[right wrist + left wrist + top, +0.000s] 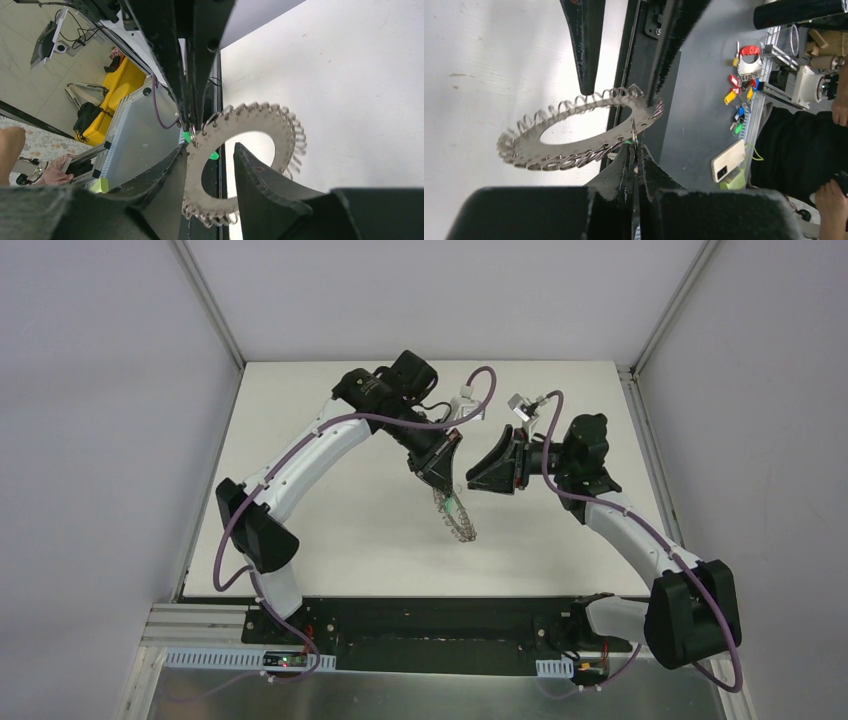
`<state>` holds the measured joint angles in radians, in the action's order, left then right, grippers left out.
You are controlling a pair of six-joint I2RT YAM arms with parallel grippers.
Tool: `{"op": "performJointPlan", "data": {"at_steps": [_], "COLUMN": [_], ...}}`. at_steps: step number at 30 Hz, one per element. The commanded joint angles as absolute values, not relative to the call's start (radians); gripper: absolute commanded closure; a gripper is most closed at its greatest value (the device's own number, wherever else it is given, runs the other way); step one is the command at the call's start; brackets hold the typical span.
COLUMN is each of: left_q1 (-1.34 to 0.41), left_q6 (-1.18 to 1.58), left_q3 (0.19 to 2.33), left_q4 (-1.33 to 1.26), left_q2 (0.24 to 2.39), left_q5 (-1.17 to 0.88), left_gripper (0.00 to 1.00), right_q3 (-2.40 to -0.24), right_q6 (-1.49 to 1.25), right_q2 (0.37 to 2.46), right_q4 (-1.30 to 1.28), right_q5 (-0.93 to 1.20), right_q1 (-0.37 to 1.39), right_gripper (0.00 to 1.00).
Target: Put the keys on the keyring
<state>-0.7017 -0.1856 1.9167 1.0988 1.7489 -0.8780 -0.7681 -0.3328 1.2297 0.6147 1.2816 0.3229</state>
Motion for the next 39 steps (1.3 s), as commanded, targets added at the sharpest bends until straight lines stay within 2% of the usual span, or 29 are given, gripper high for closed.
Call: {"op": "performJointPlan", "data": {"at_steps": [1, 5, 12, 22, 39], "left_q1": [-0.717, -0.721, -0.730, -0.739, -0.741], "left_q6": [-0.186, -0.137, -0.120, -0.119, -0.118], "left_q3": [2.000, 2.007, 2.011, 2.008, 2.008], "left_q4": [1.226, 1.211, 1.198, 1.195, 1.188], "left_q2": [1.788, 1.803, 1.814, 1.833, 1.850], "left_q5": [-0.885, -0.900, -0.922, -0.942, -0.948], "left_gripper": [1.00, 1.00, 1.00, 1.00, 1.00], "right_q3": [-0.778, -0.774, -0.793, -0.808, -0.816], "right_q6": [-0.308, -0.296, -0.194, -0.189, -0.202], "right_q2": [1.182, 1.181, 1.200, 1.221, 1.244], "right_q4": [0.640, 0.634, 0.513, 0.502, 0.503], "right_q5": [1.326, 1.337, 1.335, 1.328, 1.335], "right_q1": [0.320, 0.334, 0.362, 0.393, 0.413], "right_gripper": [0.57, 0.56, 0.62, 0.63, 0.92]}}
